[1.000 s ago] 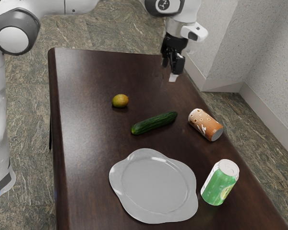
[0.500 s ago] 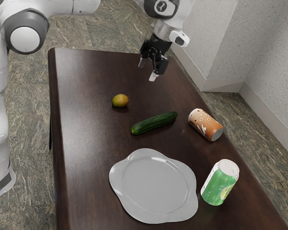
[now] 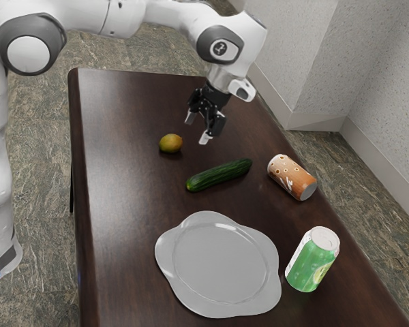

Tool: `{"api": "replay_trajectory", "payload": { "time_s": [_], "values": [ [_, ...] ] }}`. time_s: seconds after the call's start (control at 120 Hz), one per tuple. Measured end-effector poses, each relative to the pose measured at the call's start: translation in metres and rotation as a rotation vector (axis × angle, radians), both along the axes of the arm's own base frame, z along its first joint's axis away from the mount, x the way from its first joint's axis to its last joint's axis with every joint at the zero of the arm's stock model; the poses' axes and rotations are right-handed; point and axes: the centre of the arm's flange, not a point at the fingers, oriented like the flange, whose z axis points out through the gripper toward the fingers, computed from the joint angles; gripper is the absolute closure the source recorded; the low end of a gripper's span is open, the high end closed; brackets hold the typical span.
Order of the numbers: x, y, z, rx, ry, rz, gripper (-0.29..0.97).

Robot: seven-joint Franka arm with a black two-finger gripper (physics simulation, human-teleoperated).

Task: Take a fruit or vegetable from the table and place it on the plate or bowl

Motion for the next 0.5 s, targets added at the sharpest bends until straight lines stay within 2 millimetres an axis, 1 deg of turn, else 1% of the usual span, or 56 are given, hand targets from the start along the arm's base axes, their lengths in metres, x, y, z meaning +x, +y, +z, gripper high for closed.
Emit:
{"api": "replay_trajectory", "payload": {
  "time_s": [0.033,0.142,0.217,0.4,0.5],
  "values": [
    [-0.002,-0.001,-0.001,-0.008,-0.008,0.005,0.00],
    [-0.012,-0.006,0.004,-0.042,-0.040,0.031,0.00],
    [-0.015,-0.009,0.002,-0.059,-0.051,0.047,0.00],
    [-0.003,-0.018,-0.003,-0.057,-0.110,0.072,0.00],
    [0.000,-0.028,-0.014,-0.053,-0.124,0.081,0.00]
  ]
}}
